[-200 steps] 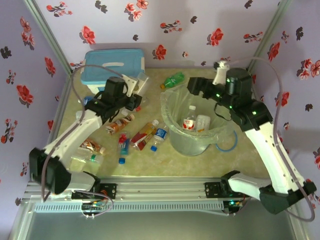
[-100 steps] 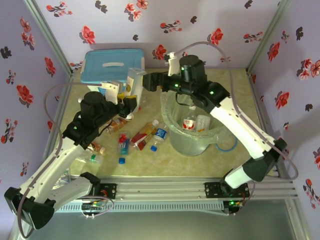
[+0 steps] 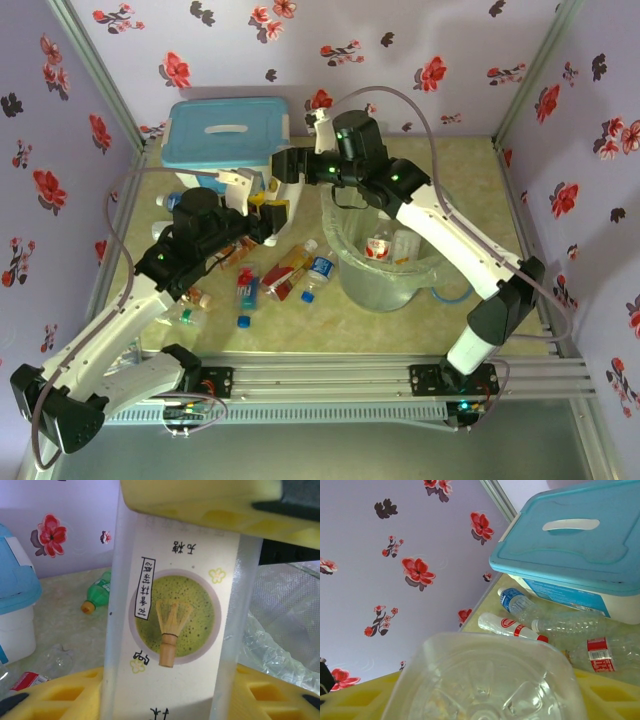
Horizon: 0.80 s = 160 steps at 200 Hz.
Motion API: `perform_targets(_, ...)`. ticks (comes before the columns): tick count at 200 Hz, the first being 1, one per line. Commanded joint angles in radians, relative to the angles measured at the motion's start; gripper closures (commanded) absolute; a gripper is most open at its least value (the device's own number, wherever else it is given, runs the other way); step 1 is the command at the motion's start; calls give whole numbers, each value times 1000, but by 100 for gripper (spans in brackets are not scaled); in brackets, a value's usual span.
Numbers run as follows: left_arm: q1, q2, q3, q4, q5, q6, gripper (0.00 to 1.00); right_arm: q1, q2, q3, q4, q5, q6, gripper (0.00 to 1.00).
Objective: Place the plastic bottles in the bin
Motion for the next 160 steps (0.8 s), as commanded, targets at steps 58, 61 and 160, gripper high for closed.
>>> perform_targets(58,-6,-3,-62,109,-100,-30,7,-3,-35,0,93,86,1,42)
perform_targets(61,-6,-4,-67,115,-101,-30,5,-4,-34,3,96,90,-2,42)
perform_targets(160,-4,-101,-164,-8,-213,-90,0,-129,-138,164,85,138,-55,42)
